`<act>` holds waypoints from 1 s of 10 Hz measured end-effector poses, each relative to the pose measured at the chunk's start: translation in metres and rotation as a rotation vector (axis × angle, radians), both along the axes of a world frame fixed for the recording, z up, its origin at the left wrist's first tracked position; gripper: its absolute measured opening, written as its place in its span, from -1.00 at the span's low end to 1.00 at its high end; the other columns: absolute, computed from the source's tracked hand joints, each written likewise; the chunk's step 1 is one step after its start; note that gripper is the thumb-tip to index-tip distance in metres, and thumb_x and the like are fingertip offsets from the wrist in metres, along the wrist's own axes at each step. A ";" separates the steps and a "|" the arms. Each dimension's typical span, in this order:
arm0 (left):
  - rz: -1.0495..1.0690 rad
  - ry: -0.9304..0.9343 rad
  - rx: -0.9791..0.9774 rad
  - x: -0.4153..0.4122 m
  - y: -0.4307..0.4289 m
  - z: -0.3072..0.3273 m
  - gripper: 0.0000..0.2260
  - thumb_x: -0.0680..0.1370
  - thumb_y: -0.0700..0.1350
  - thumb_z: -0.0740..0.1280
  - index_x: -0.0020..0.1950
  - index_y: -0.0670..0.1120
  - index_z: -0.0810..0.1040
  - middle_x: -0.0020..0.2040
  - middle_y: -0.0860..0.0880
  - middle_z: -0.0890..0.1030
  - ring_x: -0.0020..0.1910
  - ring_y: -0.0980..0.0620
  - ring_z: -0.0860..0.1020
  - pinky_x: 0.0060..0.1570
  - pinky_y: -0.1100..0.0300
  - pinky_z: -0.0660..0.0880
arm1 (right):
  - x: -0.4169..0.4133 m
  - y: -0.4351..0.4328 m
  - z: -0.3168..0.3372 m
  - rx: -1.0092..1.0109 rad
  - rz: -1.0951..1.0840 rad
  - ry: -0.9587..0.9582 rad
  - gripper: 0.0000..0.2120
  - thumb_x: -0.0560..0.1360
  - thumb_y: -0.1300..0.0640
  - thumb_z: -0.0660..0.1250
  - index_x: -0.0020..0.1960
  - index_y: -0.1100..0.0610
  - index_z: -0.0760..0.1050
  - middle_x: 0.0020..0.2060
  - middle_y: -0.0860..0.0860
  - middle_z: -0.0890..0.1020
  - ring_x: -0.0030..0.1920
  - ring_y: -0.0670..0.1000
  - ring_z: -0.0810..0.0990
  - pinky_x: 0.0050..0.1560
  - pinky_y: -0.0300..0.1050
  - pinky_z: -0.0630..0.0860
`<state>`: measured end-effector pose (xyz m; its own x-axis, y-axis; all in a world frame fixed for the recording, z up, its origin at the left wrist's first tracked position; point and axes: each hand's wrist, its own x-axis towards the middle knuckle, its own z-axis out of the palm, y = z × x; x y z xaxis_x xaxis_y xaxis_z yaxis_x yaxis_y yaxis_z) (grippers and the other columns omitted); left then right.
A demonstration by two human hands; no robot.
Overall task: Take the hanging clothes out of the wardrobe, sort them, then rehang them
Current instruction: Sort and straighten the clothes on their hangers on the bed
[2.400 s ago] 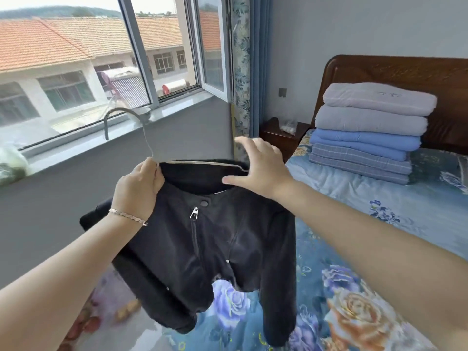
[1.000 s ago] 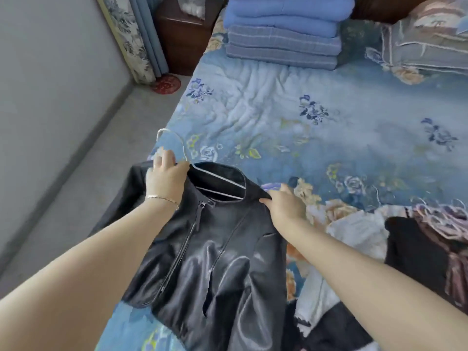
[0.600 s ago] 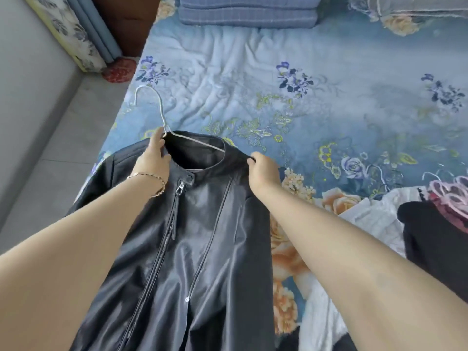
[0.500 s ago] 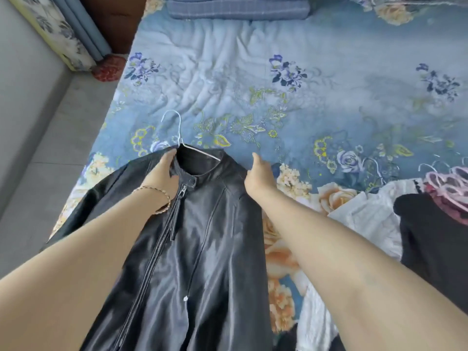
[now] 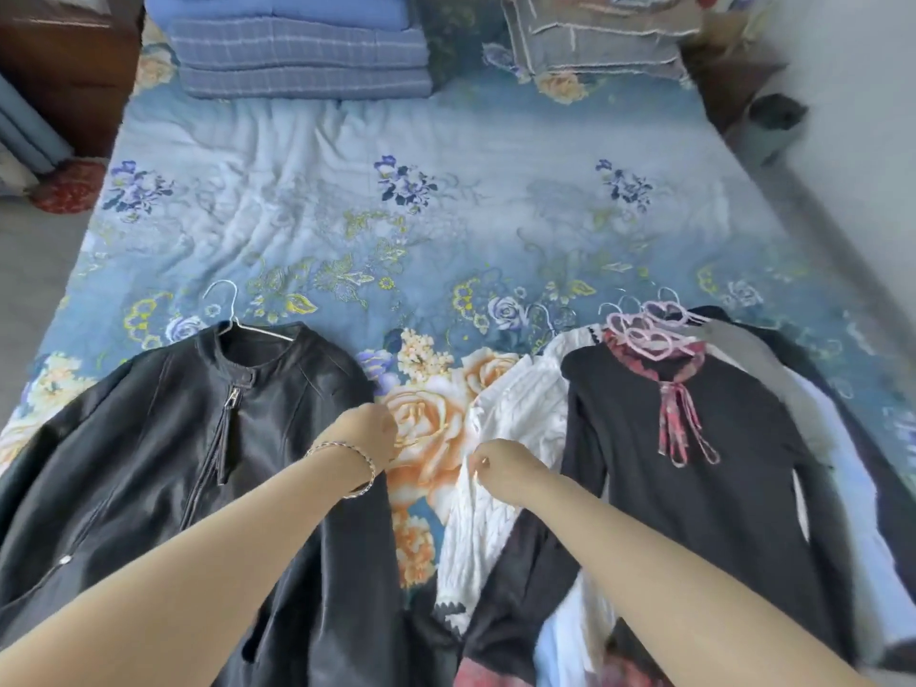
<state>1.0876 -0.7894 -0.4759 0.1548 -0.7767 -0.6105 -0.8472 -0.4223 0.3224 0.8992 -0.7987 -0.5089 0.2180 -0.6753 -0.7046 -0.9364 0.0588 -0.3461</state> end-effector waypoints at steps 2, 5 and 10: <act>-0.177 -0.065 -0.047 -0.113 -0.021 0.021 -0.75 0.61 -0.11 0.11 0.20 -0.02 0.51 0.19 -0.02 0.53 0.19 -0.04 0.49 0.12 0.19 0.41 | -0.158 -0.022 0.043 -0.090 -0.173 0.037 -0.72 0.52 0.28 0.15 0.13 0.14 0.57 0.18 0.02 0.57 0.21 0.05 0.52 0.19 -0.15 0.43; -0.136 -0.017 -0.099 -0.242 -0.102 -0.015 -0.88 0.58 -0.04 0.06 -0.01 0.06 0.38 -0.02 0.03 0.41 -0.08 0.03 0.35 -0.04 0.15 0.37 | -0.311 -0.122 -0.011 -0.252 -0.242 0.280 -0.71 0.54 0.23 0.16 0.20 0.15 0.53 0.16 0.09 0.58 0.16 0.13 0.55 0.14 -0.07 0.49; 0.000 -0.051 -0.116 -0.236 -0.164 -0.108 -0.79 0.59 -0.10 0.15 0.12 0.09 0.52 0.10 0.03 0.58 0.13 0.00 0.52 0.12 0.17 0.43 | -0.321 -0.287 -0.136 -0.244 -0.183 0.438 -0.45 0.52 0.26 0.19 0.48 0.21 0.12 0.44 0.17 0.27 0.45 0.17 0.23 0.39 0.06 0.25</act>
